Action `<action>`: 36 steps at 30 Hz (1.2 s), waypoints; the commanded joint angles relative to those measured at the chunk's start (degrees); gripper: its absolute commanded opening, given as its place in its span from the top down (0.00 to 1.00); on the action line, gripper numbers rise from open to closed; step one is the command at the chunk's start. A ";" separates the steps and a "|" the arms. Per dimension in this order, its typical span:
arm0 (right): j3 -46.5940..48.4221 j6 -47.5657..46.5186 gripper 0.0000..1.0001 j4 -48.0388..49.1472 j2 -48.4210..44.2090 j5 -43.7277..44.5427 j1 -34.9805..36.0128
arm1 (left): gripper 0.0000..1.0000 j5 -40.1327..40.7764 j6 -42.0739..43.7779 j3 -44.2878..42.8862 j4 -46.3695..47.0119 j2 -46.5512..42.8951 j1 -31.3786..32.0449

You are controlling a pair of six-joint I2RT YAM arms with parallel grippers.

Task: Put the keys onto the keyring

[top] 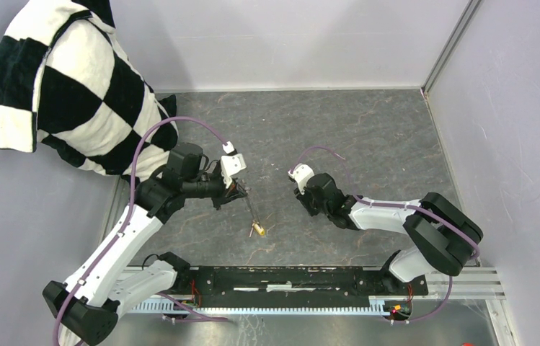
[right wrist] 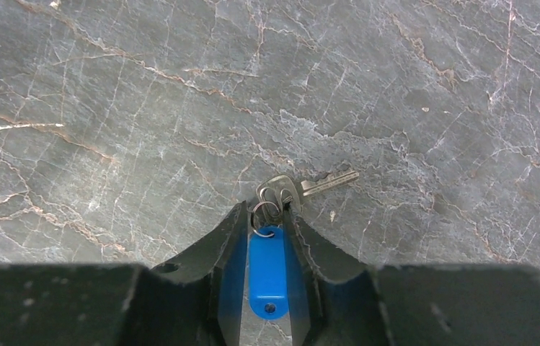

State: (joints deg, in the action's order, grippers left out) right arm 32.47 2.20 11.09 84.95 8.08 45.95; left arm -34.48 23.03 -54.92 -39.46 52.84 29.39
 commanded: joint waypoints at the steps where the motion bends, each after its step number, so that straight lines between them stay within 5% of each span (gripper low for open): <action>1: 1.07 -1.71 0.71 1.78 -0.09 -0.47 -0.27 | 0.98 0.09 -2.32 -3.18 0.72 -0.05 0.23; 6: 1.19 -1.70 1.00 1.92 0.03 -1.77 -0.25 | 0.98 0.40 -2.43 -3.50 0.45 -0.09 0.23; 21: -3.52 4.06 1.00 7.09 -7.12 -22.17 -0.61 | 0.98 1.13 -3.26 -2.95 -0.66 -0.36 0.23; 36: 0.80 5.85 0.98 6.33 0.43 -32.24 -5.02 | 0.98 -0.25 -2.99 -2.13 -0.69 -0.55 0.24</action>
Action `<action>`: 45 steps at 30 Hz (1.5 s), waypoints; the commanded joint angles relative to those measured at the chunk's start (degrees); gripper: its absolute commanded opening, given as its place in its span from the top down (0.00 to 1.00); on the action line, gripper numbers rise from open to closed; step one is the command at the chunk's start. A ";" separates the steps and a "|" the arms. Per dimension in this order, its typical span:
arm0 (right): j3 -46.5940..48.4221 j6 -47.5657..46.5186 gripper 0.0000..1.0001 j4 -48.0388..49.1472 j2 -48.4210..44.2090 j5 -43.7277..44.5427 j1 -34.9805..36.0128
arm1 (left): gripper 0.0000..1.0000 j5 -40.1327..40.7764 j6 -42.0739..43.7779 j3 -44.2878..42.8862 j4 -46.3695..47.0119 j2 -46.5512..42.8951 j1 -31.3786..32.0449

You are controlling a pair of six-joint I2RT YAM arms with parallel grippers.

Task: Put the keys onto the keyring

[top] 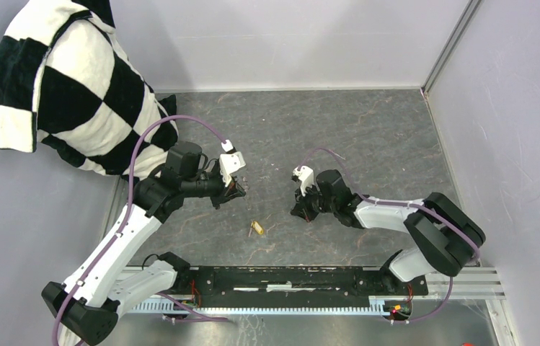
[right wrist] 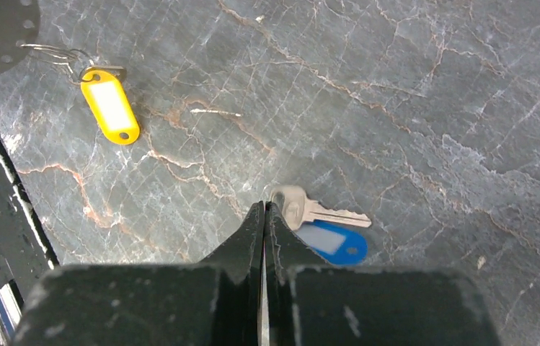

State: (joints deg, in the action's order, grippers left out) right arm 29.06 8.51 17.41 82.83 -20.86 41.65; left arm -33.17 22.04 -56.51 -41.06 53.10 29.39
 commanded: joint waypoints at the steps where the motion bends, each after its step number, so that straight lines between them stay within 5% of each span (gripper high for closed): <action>1: 4.89 -0.82 0.97 -0.46 3.02 -3.48 -0.80 | 0.98 -1.58 -1.93 -0.53 0.82 -0.94 0.28; 10: 7.00 -3.26 0.79 -1.36 2.22 -2.77 -1.31 | 0.98 -1.65 -1.52 -0.53 0.60 -0.95 0.23; 21: -2.59 -3.30 0.49 3.59 -5.29 -0.45 -0.55 | 0.98 -1.65 -1.06 -0.62 0.08 -1.00 0.23; 30: 0.11 -11.91 0.50 0.32 -4.05 16.89 7.55 | 0.98 -1.48 -0.94 -1.04 -0.46 -0.83 0.25; 45: 1.62 -14.14 0.57 2.62 -0.39 17.77 10.20 | 0.98 -1.41 -1.17 -2.20 -0.77 -0.02 0.23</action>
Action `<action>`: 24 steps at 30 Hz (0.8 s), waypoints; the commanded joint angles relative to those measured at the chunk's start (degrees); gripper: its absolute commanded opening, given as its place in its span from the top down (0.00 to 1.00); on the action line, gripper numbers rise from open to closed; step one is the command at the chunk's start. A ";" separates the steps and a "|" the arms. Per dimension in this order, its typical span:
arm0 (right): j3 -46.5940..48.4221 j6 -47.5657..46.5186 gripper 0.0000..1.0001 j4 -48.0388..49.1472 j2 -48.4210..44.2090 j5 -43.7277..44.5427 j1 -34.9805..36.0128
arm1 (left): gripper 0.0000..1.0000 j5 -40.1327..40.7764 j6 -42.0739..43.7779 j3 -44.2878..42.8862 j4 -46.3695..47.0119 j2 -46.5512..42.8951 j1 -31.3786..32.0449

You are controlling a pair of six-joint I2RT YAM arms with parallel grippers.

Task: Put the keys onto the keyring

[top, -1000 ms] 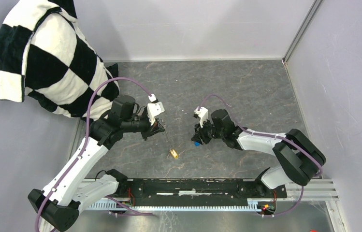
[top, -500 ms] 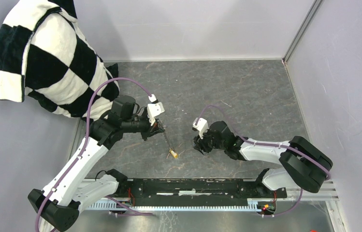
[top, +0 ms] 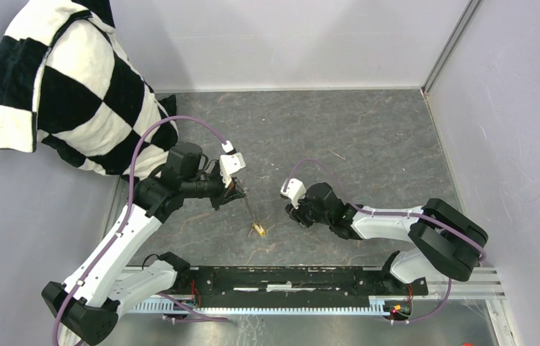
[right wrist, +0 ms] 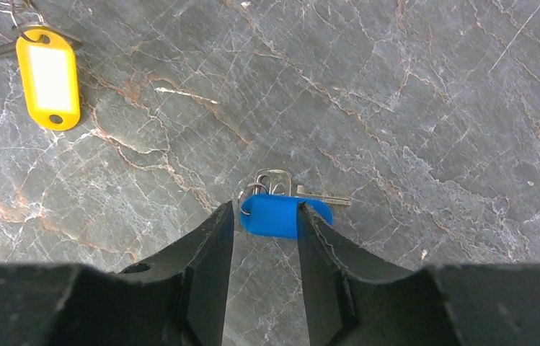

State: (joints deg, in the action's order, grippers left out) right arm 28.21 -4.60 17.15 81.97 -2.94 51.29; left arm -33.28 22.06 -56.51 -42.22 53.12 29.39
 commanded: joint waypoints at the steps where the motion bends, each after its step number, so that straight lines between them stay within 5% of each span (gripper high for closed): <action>1: 2.47 -0.96 0.57 3.10 0.48 -0.32 0.63 | 0.98 -1.27 -1.05 -2.20 0.38 -0.04 0.29; 16: 3.87 -1.45 0.55 1.60 3.50 0.58 1.71 | 0.98 -1.19 -0.35 -2.41 -0.17 -0.22 0.23; 24: 2.86 -2.86 0.71 2.35 3.76 2.59 1.72 | 0.98 -1.08 -0.63 -2.62 -0.16 -0.39 0.24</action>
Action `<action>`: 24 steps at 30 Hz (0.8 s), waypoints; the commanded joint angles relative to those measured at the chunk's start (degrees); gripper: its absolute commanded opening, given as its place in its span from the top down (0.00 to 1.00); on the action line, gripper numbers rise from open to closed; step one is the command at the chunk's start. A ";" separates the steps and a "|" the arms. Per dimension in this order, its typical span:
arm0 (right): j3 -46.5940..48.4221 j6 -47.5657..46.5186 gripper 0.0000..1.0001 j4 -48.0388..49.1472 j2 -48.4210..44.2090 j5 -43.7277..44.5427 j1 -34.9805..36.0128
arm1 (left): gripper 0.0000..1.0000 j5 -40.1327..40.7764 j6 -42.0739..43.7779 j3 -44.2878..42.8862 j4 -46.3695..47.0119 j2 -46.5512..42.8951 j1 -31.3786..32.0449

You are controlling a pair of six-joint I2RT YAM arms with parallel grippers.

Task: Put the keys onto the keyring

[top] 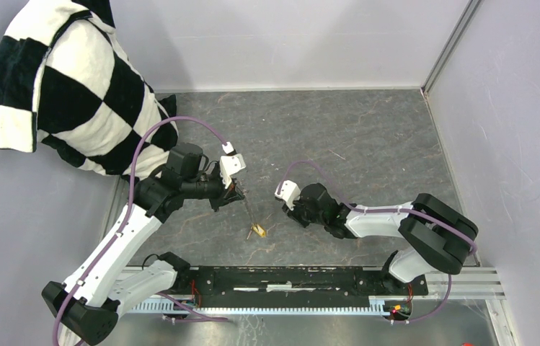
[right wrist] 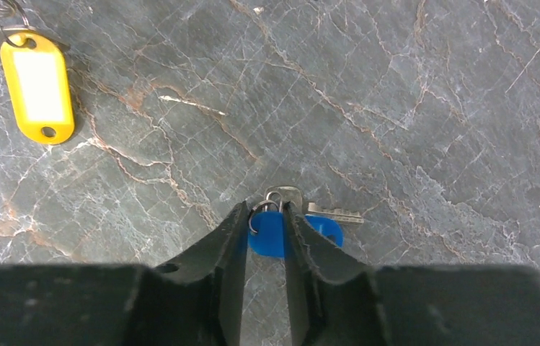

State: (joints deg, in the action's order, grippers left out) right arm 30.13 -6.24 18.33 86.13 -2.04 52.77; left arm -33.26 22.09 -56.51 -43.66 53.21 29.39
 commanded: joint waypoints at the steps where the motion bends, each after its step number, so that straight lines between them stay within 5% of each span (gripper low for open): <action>1: 0.66 -1.39 0.73 1.41 -0.67 1.69 0.23 | 0.98 -1.16 -0.71 -2.68 1.29 -0.44 0.24; 8: -1.17 -1.80 1.00 3.04 -4.39 -0.59 0.22 | 0.98 -1.27 -0.90 -2.82 1.08 -0.39 0.28; 24: 2.46 9.10 1.00 2.95 -22.15 -32.16 -5.23 | 0.98 -2.57 -0.63 -1.41 0.41 -0.74 0.23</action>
State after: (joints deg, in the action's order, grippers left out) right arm 28.45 -2.28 18.68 66.54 -22.74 47.68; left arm -33.43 22.06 -56.64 -44.23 53.21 29.39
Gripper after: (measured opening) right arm 0.006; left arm 0.034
